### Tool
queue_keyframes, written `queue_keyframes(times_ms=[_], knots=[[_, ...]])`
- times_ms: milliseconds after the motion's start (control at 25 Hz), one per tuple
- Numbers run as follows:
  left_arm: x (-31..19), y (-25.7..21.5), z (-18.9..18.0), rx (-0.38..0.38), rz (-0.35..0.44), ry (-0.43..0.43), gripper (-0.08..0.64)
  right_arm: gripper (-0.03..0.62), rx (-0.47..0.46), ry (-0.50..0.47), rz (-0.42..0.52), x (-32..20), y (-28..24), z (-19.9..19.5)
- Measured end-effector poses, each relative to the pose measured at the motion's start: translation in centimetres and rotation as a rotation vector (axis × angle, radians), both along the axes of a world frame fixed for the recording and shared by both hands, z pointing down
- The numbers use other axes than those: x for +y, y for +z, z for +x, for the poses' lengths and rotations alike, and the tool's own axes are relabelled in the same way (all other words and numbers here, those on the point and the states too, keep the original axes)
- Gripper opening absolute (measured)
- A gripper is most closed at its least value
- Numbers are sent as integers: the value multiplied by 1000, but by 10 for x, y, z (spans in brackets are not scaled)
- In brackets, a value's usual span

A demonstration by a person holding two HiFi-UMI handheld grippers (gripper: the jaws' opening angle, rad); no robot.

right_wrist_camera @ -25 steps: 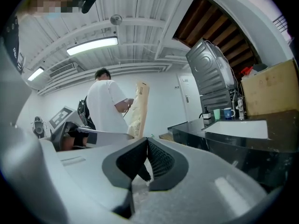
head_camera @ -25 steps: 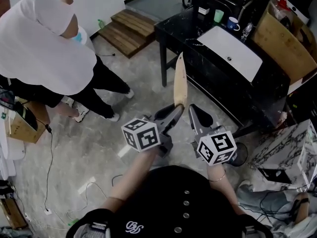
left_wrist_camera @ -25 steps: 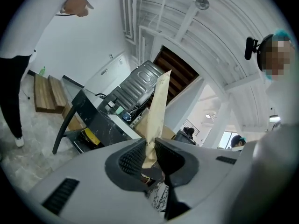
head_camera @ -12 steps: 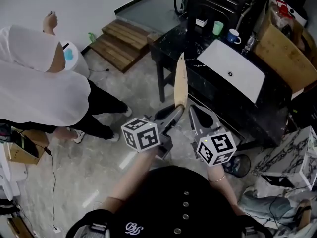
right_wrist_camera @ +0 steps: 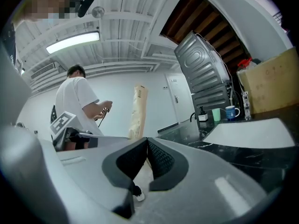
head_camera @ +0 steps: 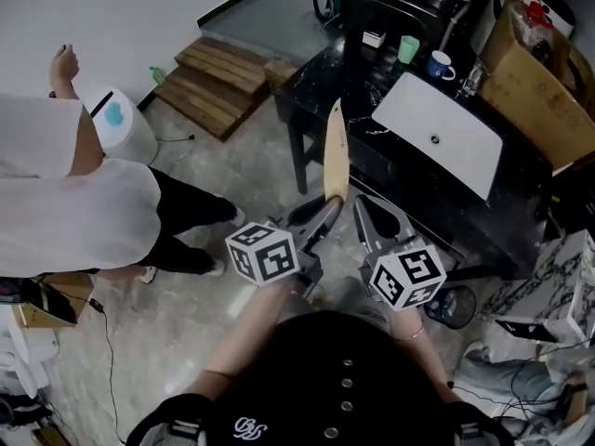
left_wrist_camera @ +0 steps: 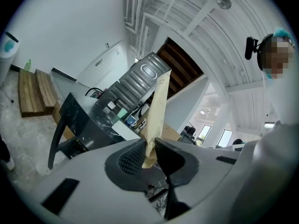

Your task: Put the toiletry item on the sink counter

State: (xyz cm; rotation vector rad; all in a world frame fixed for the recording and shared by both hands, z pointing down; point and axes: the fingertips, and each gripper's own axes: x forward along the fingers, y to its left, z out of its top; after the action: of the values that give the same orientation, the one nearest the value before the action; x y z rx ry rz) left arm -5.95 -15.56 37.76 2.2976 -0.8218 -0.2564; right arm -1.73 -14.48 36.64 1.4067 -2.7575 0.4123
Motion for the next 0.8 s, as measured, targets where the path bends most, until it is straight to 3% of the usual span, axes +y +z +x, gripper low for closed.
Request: queue_keyframes(times_ms=[360,800], knots=[[-32,11,4,-1,-33,8,64,3,-33,8,-40,-29,10,8],[-124,16,19,-11,-37,-28,64,3,-23,-10,-32,-126,11,26]])
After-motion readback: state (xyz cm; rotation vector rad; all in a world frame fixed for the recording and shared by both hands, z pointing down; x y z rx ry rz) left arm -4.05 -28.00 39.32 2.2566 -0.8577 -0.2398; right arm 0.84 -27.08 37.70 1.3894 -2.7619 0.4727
